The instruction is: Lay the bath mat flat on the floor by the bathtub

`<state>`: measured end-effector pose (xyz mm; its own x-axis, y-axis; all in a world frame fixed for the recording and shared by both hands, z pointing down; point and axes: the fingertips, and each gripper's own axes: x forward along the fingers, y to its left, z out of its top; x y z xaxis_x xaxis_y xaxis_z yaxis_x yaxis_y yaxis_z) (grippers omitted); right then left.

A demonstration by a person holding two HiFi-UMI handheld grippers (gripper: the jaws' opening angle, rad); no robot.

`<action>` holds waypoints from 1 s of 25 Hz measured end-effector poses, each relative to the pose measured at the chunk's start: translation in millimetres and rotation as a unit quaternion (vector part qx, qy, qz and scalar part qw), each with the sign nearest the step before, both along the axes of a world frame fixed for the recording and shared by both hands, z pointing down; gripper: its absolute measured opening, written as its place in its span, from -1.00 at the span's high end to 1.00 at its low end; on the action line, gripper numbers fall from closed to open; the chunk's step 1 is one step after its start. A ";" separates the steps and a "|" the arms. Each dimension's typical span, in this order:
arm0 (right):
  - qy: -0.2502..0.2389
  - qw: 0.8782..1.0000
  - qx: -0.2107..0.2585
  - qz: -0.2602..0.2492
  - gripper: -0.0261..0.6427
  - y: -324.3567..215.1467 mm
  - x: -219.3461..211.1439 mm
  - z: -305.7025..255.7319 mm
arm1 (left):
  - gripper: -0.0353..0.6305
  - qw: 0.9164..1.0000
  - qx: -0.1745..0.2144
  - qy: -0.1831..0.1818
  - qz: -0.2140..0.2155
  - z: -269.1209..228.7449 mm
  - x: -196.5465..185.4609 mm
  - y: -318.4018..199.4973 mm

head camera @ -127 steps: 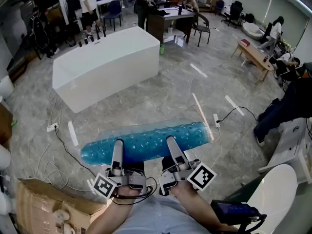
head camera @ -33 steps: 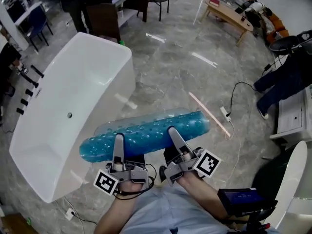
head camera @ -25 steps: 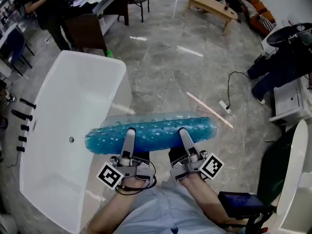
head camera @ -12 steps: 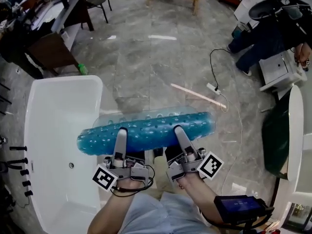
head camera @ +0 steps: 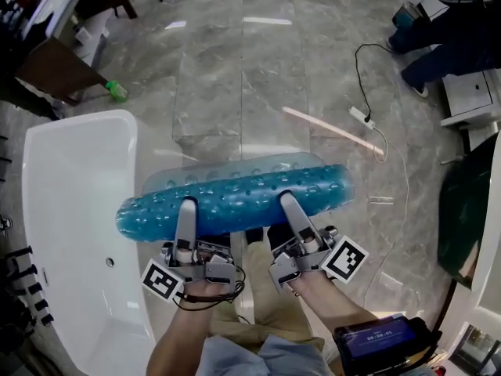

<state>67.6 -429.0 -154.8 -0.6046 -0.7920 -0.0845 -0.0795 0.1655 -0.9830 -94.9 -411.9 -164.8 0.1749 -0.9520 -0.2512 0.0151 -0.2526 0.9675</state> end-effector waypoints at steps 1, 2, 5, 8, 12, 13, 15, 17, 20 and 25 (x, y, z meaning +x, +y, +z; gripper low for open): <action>0.007 1.000 0.002 0.000 -0.18 -17.9 0.3 50.3 | -0.10 1.000 0.003 0.006 0.003 51.6 0.2 -19.4; 0.017 1.000 0.006 0.002 -0.18 -36.6 0.9 105.5 | -0.10 1.000 0.008 0.013 0.008 108.7 0.6 -39.9; 0.038 0.999 0.021 0.011 -0.18 -83.2 -0.1 247.8 | -0.10 0.999 0.024 0.031 0.022 256.1 -0.9 -91.2; 0.038 0.999 0.013 0.015 -0.18 -96.6 -6.4 302.7 | -0.09 0.999 0.016 0.031 0.026 311.5 -6.7 -106.0; 0.039 0.999 -0.017 0.012 -0.18 -93.2 -6.1 306.8 | -0.09 0.999 -0.013 0.029 0.024 313.4 -6.8 -102.0; 0.039 0.999 -0.022 0.014 -0.19 -92.9 -5.3 306.4 | -0.09 0.999 -0.019 0.029 0.025 312.5 -6.0 -101.9; 0.036 0.999 -0.030 0.017 -0.19 -92.6 -4.9 306.9 | -0.09 0.999 -0.026 0.024 0.028 311.3 -5.8 -102.7; 0.030 0.999 -0.037 0.014 -0.19 -92.5 -5.5 309.4 | -0.09 0.999 -0.032 0.016 0.029 310.9 -6.5 -103.2; 0.017 0.999 -0.045 0.003 -0.19 -92.3 -7.6 314.6 | -0.09 0.999 -0.041 0.003 0.028 311.8 -7.0 -103.1; 0.007 0.998 -0.053 -0.013 -0.20 -90.1 -6.1 320.5 | -0.09 0.998 -0.049 -0.007 0.033 314.6 -3.6 -102.4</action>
<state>61.5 -519.1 165.7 -0.6253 -0.7804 0.0085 -0.0907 0.0619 -0.9940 -98.5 -514.3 149.9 0.2406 -0.9583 -0.1540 0.0152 -0.1549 0.9878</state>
